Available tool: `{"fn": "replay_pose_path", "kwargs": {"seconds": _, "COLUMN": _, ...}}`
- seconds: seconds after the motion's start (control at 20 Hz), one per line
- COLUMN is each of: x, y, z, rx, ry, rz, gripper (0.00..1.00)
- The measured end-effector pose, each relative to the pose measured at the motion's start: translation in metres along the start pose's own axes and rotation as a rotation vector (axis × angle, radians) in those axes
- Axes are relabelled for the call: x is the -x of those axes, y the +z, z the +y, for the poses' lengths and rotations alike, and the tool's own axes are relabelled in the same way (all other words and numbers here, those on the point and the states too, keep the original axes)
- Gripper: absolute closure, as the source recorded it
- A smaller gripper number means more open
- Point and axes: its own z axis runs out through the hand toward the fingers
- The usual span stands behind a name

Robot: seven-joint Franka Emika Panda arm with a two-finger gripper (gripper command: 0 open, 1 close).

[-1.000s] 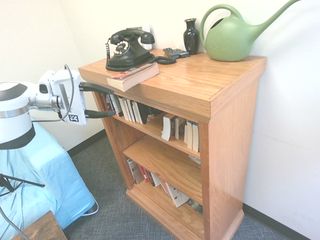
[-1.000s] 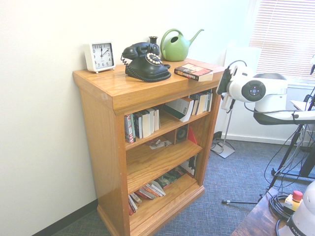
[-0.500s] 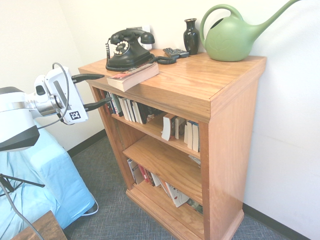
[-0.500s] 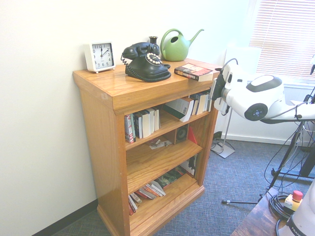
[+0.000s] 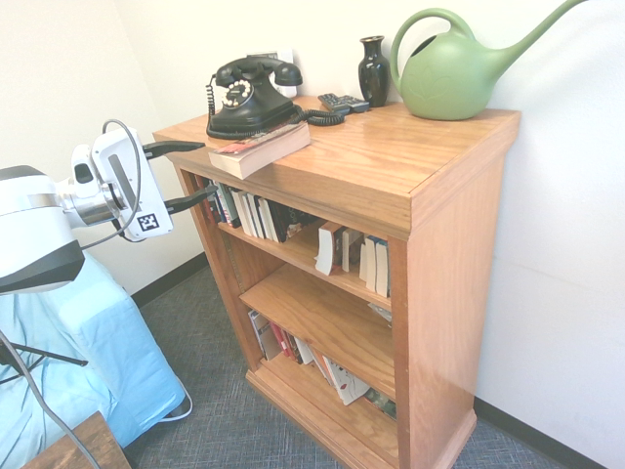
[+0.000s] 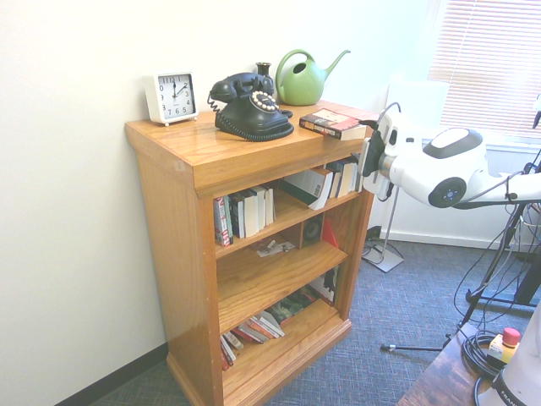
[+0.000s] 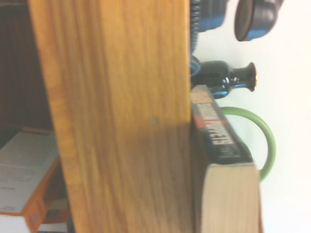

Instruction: Organize the shelf

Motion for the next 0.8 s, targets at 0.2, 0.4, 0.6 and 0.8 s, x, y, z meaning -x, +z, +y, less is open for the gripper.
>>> {"fn": "replay_pose_path", "kwargs": {"seconds": 0.2, "x": -0.008, "y": 0.020, "z": -0.005, "rx": 0.000, "ry": -0.004, "rz": -0.005, "gripper": 0.00}}
{"fn": "replay_pose_path", "kwargs": {"seconds": 0.4, "x": -0.016, "y": 0.038, "z": -0.011, "rx": -0.006, "ry": -0.005, "rz": -0.008, "gripper": 1.00}}
{"fn": "replay_pose_path", "kwargs": {"seconds": 0.6, "x": -0.019, "y": 0.046, "z": -0.014, "rx": -0.012, "ry": -0.001, "rz": -0.008, "gripper": 1.00}}
{"fn": "replay_pose_path", "kwargs": {"seconds": 0.8, "x": -0.019, "y": 0.049, "z": -0.009, "rx": -0.005, "ry": 0.003, "rz": -0.010, "gripper": 1.00}}
